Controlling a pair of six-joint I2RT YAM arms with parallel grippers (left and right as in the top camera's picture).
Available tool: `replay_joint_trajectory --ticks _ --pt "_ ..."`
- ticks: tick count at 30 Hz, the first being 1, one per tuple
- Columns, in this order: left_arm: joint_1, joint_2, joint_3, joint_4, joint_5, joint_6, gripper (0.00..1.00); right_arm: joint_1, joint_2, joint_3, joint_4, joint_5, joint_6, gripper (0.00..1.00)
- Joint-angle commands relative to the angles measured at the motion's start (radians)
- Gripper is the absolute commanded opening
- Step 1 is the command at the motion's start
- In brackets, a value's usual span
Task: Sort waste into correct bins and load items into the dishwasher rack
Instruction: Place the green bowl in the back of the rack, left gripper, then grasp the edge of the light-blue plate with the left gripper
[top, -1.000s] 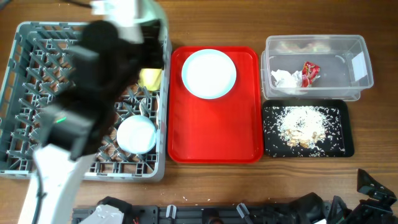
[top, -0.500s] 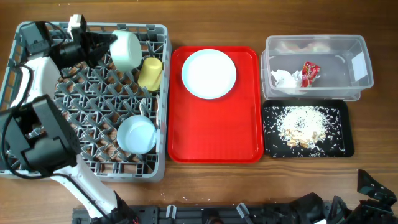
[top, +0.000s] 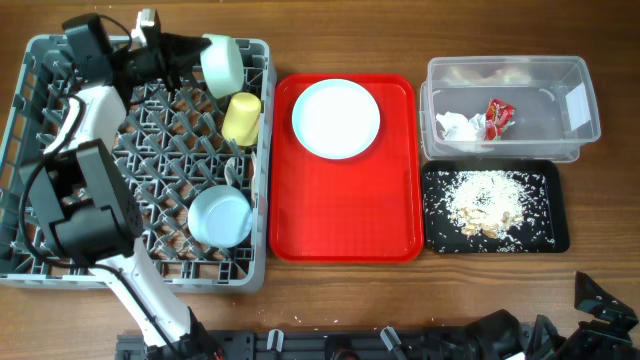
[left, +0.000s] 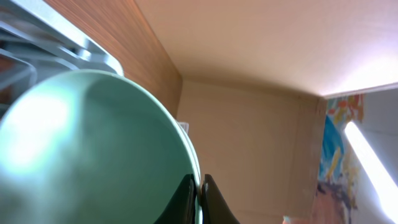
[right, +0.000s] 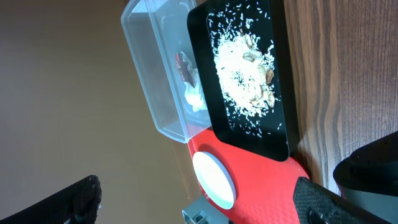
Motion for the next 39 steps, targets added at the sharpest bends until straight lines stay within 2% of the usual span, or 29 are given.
replay_joint_trajectory --ticks 1,2,3,4,6,7,8,11,14,16,17,18,19,20,21,23,26,30,33,38,39 --pt "0.074 0.022 0.007 0.002 -0.019 0.024 0.04 -0.002 -0.006 0.002 0.002 0.01 0.007 1.0" --pt "0.093 0.022 0.007 -0.026 -0.024 0.088 0.08 -0.002 -0.006 0.002 0.002 0.01 0.007 1.0" --pt "0.114 0.022 0.007 -0.043 -0.028 0.129 0.24 -0.002 -0.006 0.002 0.002 0.011 0.007 1.0" --pt "0.122 0.022 0.007 -0.042 -0.031 0.129 0.25 -0.002 -0.006 0.002 0.002 0.011 0.007 1.0" --pt "0.166 0.021 0.008 -0.02 -0.049 0.129 0.35 -0.002 -0.006 0.002 0.002 0.011 0.007 1.0" --pt "0.187 0.021 0.008 -0.015 -0.049 0.129 0.49 -0.002 -0.006 0.002 0.002 0.01 0.007 1.0" --pt "0.204 0.02 0.008 -0.016 -0.048 0.129 0.53 -0.002 -0.006 0.002 0.002 0.01 0.007 1.0" --pt "0.229 -0.024 0.008 -0.016 -0.032 0.129 0.53 -0.002 -0.006 0.002 0.002 0.01 0.007 0.99" --pt "0.158 -0.188 0.008 -0.029 -0.043 0.145 0.51 -0.002 -0.006 0.002 0.002 0.01 0.007 1.0" --pt "0.031 -0.316 0.008 -0.1 -0.135 0.235 0.51 -0.002 -0.006 0.002 0.002 0.011 0.007 1.0" --pt "-0.065 -0.379 0.008 -0.198 -0.25 0.315 0.55 -0.002 -0.006 0.002 0.002 0.011 0.007 1.0" --pt "-0.15 -0.417 0.008 -0.285 -0.383 0.387 0.58 -0.002 -0.006 0.002 0.002 0.011 0.007 1.0" --pt "-0.302 -0.446 0.008 -0.399 -0.632 0.483 0.61 -0.002 -0.006 0.002 0.002 0.01 0.007 1.0" --pt "-0.431 -0.447 0.008 -0.467 -0.838 0.53 0.61 -0.002 -0.006 0.002 0.002 0.011 0.007 0.99" --pt "-0.504 -0.439 0.008 -0.498 -0.954 0.55 0.61 -0.002 -0.006 0.002 0.002 0.01 0.007 1.0" --pt "-0.742 -0.385 0.007 -0.541 -1.295 0.586 0.61 -0.002 -0.006 0.002 0.002 0.011 0.007 1.0" --pt "-0.976 -0.248 0.008 -0.541 -1.58 0.601 0.57 -0.002 -0.006 0.002 0.002 0.01 0.007 1.0" --pt "-1.051 -0.087 0.008 -0.529 -1.619 0.6 0.54 -0.002 -0.006 0.002 0.002 0.01 0.007 1.0" --pt "-1.049 0.005 0.007 -0.512 -1.612 0.6 0.39 -0.002 -0.006 0.002 0.002 0.01 0.007 1.0" --pt "-1.049 0.121 0.007 -0.468 -1.611 0.597 0.26 -0.002 -0.006 0.002 0.002 0.01 0.007 1.0" --pt "-1.049 0.125 0.007 -0.469 -1.612 0.597 0.16 -0.002 -0.006 0.002 0.002 0.01 0.007 1.0"
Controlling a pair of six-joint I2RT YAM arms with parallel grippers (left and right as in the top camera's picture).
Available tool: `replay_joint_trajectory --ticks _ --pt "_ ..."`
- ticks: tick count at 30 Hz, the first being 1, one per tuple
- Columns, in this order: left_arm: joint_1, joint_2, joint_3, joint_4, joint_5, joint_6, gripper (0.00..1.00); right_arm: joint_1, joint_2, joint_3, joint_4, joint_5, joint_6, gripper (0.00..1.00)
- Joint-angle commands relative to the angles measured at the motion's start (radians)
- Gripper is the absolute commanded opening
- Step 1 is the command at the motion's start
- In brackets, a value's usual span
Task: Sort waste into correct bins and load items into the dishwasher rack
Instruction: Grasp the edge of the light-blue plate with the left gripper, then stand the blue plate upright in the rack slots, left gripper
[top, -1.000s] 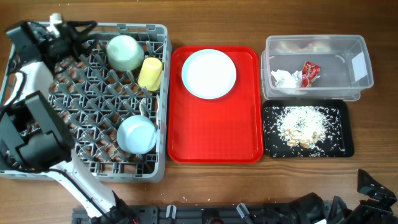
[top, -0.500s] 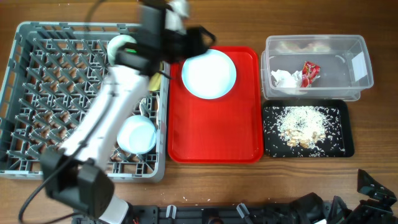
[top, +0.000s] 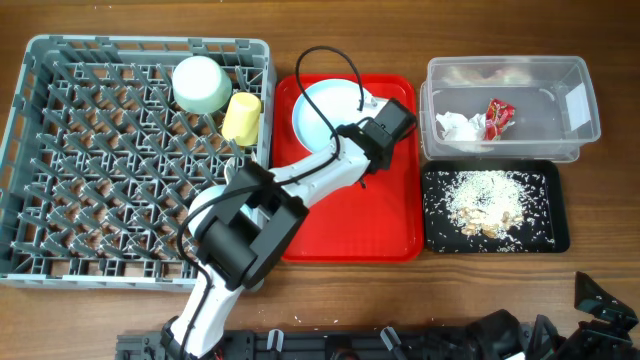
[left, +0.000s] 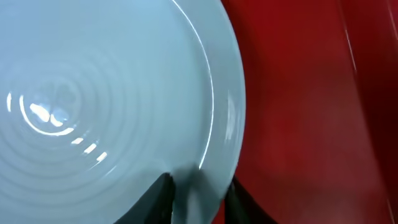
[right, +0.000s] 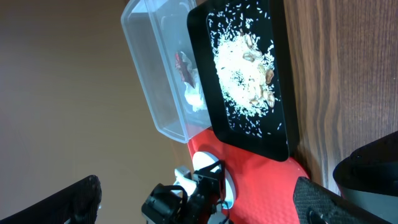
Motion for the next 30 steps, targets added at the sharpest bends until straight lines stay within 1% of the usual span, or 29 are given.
replay_joint_trajectory --ticks 1,3,5,7,9,11,12,13,14,15,16,17,18,19,20,21,22,23,25,27,29,30 --pt "0.003 0.056 -0.008 -0.004 -0.009 -0.002 0.04 -0.002 -0.006 0.002 0.002 0.01 0.007 1.0" --pt "0.003 0.024 -0.006 -0.005 -0.012 0.002 0.04 -0.002 -0.006 0.002 0.002 0.011 0.006 1.0" --pt "0.004 -0.082 0.005 -0.037 -0.038 0.002 0.04 -0.002 -0.006 0.002 0.002 0.011 0.007 1.0" --pt "0.005 -0.257 0.027 -0.106 -0.026 0.002 0.04 -0.002 -0.006 0.002 0.002 0.01 0.007 1.0" --pt "0.009 -0.42 0.043 -0.171 0.046 0.004 0.04 -0.002 -0.006 0.002 0.002 0.01 0.007 1.0" --pt "0.045 -0.618 0.066 -0.282 0.236 0.048 0.04 -0.002 -0.006 0.002 0.002 0.011 0.007 1.0" --pt "0.081 -0.713 0.075 -0.352 0.321 0.048 0.04 -0.002 -0.006 0.002 0.002 0.01 0.007 1.0" --pt "0.145 -0.813 0.077 -0.43 0.379 0.055 0.04 -0.002 -0.006 0.002 0.002 0.01 0.007 1.0" --pt "0.195 -0.864 0.077 -0.484 0.402 0.055 0.04 -0.002 -0.006 0.002 0.002 0.011 0.007 1.0" --pt "0.33 -0.943 0.077 -0.587 0.477 0.087 0.04 -0.002 -0.006 0.002 0.002 0.011 0.006 1.0" --pt "0.435 -0.976 0.077 -0.646 0.541 0.122 0.04 -0.002 -0.006 0.002 0.002 0.01 0.007 1.0" --pt "0.572 -0.995 0.077 -0.711 0.647 0.179 0.04 -0.002 -0.006 0.002 0.002 0.01 0.007 1.0" --pt "0.741 -0.987 0.076 -0.781 0.806 0.272 0.04 -0.002 -0.006 0.002 0.002 0.01 0.007 1.0" --pt "0.898 -0.935 0.076 -0.882 0.967 0.399 0.04 -0.002 -0.006 0.002 0.002 0.01 0.007 1.0" --pt "0.979 -0.877 0.076 -0.958 1.03 0.493 0.04 -0.002 -0.006 0.002 0.002 0.01 0.007 1.0" --pt "1.023 -0.82 0.076 -1.002 1.076 0.529 0.04 -0.002 -0.006 0.002 0.002 0.01 0.007 1.0" --pt "1.066 -0.722 0.076 -1.048 1.172 0.607 0.04 -0.002 -0.006 0.002 0.002 0.011 0.007 1.0" --pt "1.092 -0.626 0.076 -1.07 1.183 0.668 0.04 -0.002 -0.006 0.002 0.002 0.011 0.007 1.0" --pt "1.114 -0.474 0.076 -1.079 1.2 0.682 0.04 -0.002 -0.006 0.002 0.002 0.01 0.007 1.0" --pt "1.133 -0.367 0.076 -1.029 1.256 0.681 0.04 -0.002 -0.006 0.002 0.002 0.011 0.007 1.0" --pt "1.149 -0.336 0.076 -0.966 1.26 0.679 0.04 -0.002 -0.006 0.002 0.002 0.01 0.007 1.0" --pt "1.152 -0.336 0.076 -0.909 1.26 0.669 0.04 -0.002 -0.006 0.002 0.002 0.011 0.007 1.0"
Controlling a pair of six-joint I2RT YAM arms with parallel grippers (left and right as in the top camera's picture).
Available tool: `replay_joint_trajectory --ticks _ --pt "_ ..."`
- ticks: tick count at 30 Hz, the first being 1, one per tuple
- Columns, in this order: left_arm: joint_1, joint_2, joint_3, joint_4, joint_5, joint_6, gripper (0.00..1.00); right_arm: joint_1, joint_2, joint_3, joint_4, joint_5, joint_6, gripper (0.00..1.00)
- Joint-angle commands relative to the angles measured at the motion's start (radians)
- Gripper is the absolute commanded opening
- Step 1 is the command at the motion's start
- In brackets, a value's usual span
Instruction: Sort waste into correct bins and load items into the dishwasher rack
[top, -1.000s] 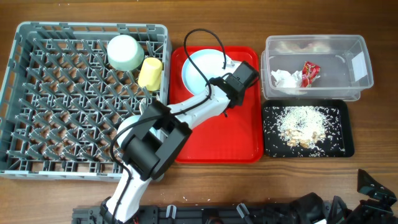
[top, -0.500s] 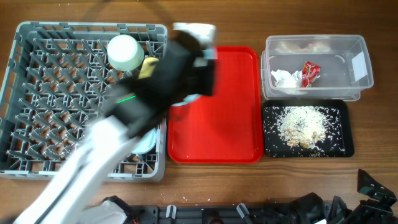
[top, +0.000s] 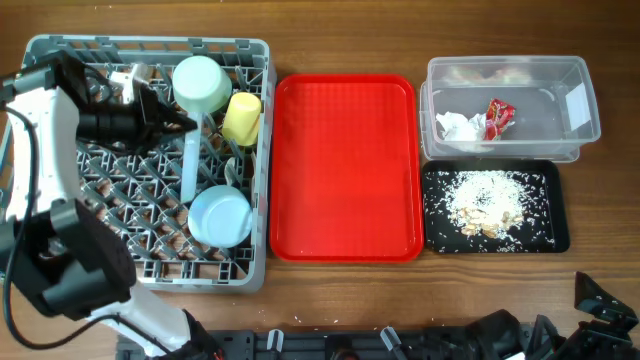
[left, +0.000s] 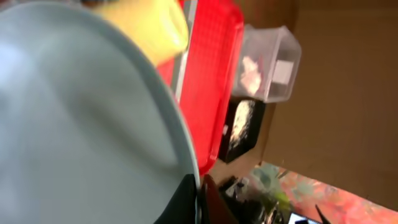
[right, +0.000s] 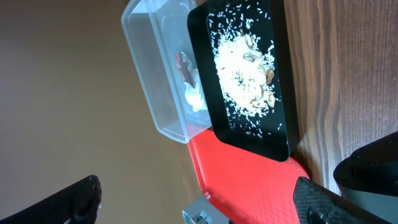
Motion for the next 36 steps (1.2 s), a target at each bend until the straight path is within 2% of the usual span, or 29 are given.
replay_joint_trajectory --ticks 1,3,5,6,7,8,9,11,13,15,17,18,19,23,33,34,35,36 --pt "0.019 0.002 -0.001 0.123 0.061 -0.023 0.04 -0.001 -0.006 0.002 0.002 0.01 0.007 1.0" --pt "0.027 0.002 -0.001 0.204 0.061 -0.084 0.04 -0.001 -0.006 0.002 0.002 0.011 0.007 1.0" --pt "0.027 0.002 -0.001 0.219 0.06 -0.098 0.3 -0.001 -0.006 0.002 0.002 0.011 0.007 1.0" --pt "0.027 0.002 -0.001 0.223 0.057 -0.098 0.33 -0.001 -0.006 0.002 0.002 0.01 0.007 1.0" --pt "0.031 0.002 0.0 0.227 0.057 -0.099 0.46 -0.001 -0.006 0.002 0.002 0.01 0.007 1.0" --pt "0.046 -0.001 0.006 0.226 0.056 -0.103 0.68 -0.001 -0.006 0.002 0.002 0.01 0.007 1.0" --pt "0.06 -0.009 0.013 0.222 0.051 -0.13 0.8 -0.001 -0.006 0.002 0.002 0.01 0.007 1.0" --pt "0.081 -0.048 0.029 0.217 0.05 -0.186 0.92 -0.001 -0.006 0.002 0.002 0.01 0.007 1.0" --pt "0.084 -0.128 0.043 0.216 0.05 -0.227 0.98 -0.001 -0.006 0.002 0.002 0.011 0.007 1.0" --pt "0.084 -0.242 0.043 0.222 0.0 -0.298 1.0 -0.001 -0.006 0.002 0.002 0.011 0.007 1.0" --pt "0.084 -0.336 0.043 0.248 -0.229 -0.454 1.0 -0.001 -0.006 0.002 0.002 0.011 0.007 1.0" --pt "0.084 -0.402 0.043 0.255 -0.396 -0.527 1.0 -0.001 -0.006 0.002 0.002 0.01 0.007 1.0" --pt "0.084 -0.426 0.042 0.252 -0.42 -0.542 1.0 -0.001 -0.006 0.002 0.002 0.01 0.007 1.0" --pt "0.084 -0.494 0.042 0.252 -0.423 -0.543 1.0 -0.001 -0.006 0.002 0.002 0.011 0.007 1.0" --pt "0.084 -0.494 0.042 0.252 -0.423 -0.543 1.0 -0.007 -0.007 -0.003 -0.022 0.046 0.006 1.0" --pt "0.084 -0.494 0.042 0.252 -0.423 -0.543 1.0 -0.02 -0.007 -0.005 0.003 0.057 -0.032 1.0" --pt "0.084 -0.494 0.042 0.252 -0.423 -0.543 1.0 -0.038 -0.007 -0.016 0.071 0.098 -0.147 1.0" --pt "0.084 -0.494 0.042 0.252 -0.423 -0.543 1.0 -0.083 -0.007 -0.058 0.297 0.176 -0.479 1.0"
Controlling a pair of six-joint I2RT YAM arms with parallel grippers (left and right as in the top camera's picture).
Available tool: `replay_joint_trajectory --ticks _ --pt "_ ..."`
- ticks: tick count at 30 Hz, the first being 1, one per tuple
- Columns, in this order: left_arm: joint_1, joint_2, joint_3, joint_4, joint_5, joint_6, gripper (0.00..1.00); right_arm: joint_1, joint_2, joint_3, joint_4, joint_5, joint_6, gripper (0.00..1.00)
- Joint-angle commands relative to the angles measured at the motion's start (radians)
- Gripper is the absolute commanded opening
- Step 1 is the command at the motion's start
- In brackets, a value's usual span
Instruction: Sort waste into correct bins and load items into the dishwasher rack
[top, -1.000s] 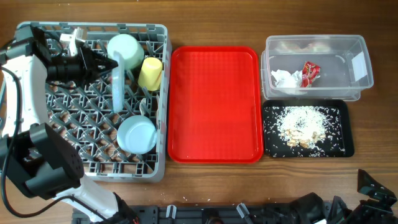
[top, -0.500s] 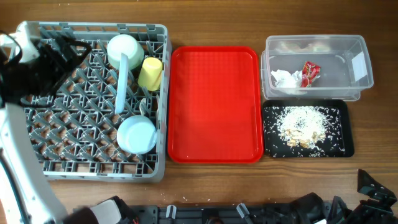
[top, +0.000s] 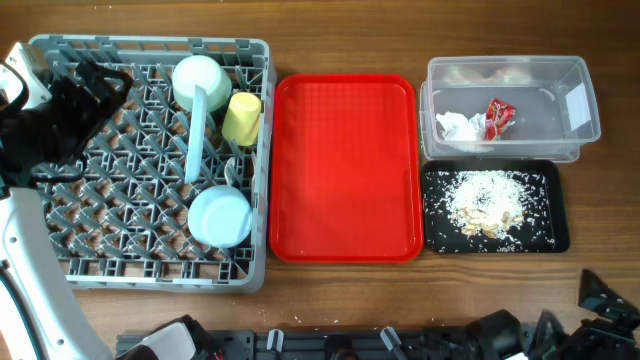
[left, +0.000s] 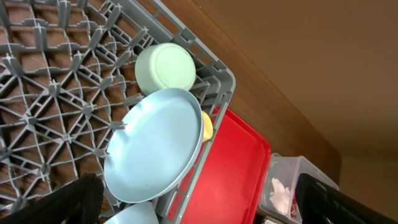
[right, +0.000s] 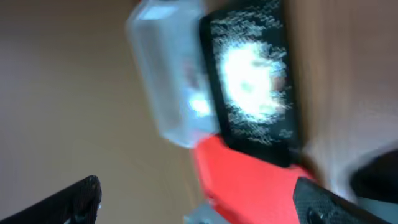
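The grey dishwasher rack (top: 40, 265) holds a pale green bowl (top: 197, 78), a yellow cup (top: 241, 117), a light blue plate (top: 197, 135) standing on edge and a light blue bowl (top: 220, 217). My left gripper (top: 105, 82) is open over the rack's back left, apart from the plate. In the left wrist view the plate (left: 155, 146) leans below the green bowl (left: 166, 65), with nothing between the fingers. My right gripper (top: 605, 295) is open at the table's front right corner.
The red tray (top: 345, 165) lies bare in the middle. A clear bin (top: 580, 130) at the back right holds a red wrapper (top: 498, 115) and a crumpled tissue (top: 458, 125). A black tray (top: 555, 235) in front of it carries rice and scraps. The right wrist view is blurred.
My left gripper has let go of the plate and drawn back to the rack's left side. The plate stays on edge in the rack. The right wrist view has gone blurred.
My left gripper first held the green bowl over the rack's back while the plate lay on the red tray. Then the bowl sat in the rack and the gripper was at the plate. Then it held the plate in the rack, where it now stands released.
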Motion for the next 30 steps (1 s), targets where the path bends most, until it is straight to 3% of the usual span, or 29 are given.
replay_joint_trajectory --ticks 1,2,3,4,5,6,9,14,17,18,20,23,30 --pt "0.001 -0.005 0.008 0.003 -0.01 -0.009 1.0 -0.096 -0.005 -0.096 0.455 0.145 -0.693 1.0" --pt "0.001 -0.005 0.008 0.003 -0.01 -0.009 1.0 -0.162 -0.005 -0.188 0.882 -0.016 -1.204 1.0" --pt "0.001 -0.005 0.008 0.003 -0.01 -0.009 1.0 -0.203 -0.005 -0.251 1.124 -0.193 -1.429 1.0" --pt "0.001 -0.005 0.008 0.003 -0.01 -0.009 1.0 -0.241 -0.005 -0.32 1.333 -0.371 -1.566 1.0" --pt "0.001 -0.005 0.008 0.003 -0.01 -0.009 1.0 -0.286 -0.005 -0.401 1.516 -0.521 -1.621 1.0" --pt "0.001 -0.005 0.008 0.003 -0.01 -0.009 1.0 -0.313 -0.005 -0.455 1.59 -0.588 -1.621 1.0" --pt "0.001 -0.005 0.008 0.003 -0.01 -0.009 1.0 -0.341 -0.006 -0.578 1.59 -0.737 -1.621 1.0" --pt "0.001 -0.005 0.008 0.003 -0.01 -0.009 1.0 -0.347 -0.016 -0.822 1.609 -0.565 -1.621 1.0" --pt "0.001 -0.005 0.008 0.003 -0.01 -0.009 1.0 -0.347 -0.114 -1.005 1.686 -0.59 -1.744 1.0" --pt "0.001 -0.005 0.008 0.003 -0.01 -0.009 1.0 -0.347 -0.127 -1.012 1.632 -0.612 -1.804 1.0" --pt "0.001 -0.005 0.008 0.003 -0.01 -0.009 1.0 -0.347 -0.129 -1.013 1.541 -0.705 -2.063 1.0" --pt "0.001 -0.005 0.008 0.003 -0.01 -0.009 1.0 -0.347 -0.129 -1.013 1.542 -0.685 -2.253 1.0" --pt "0.001 -0.005 0.008 0.003 -0.01 -0.009 1.0 -0.347 -0.128 -1.013 1.544 -0.692 -2.249 1.0"
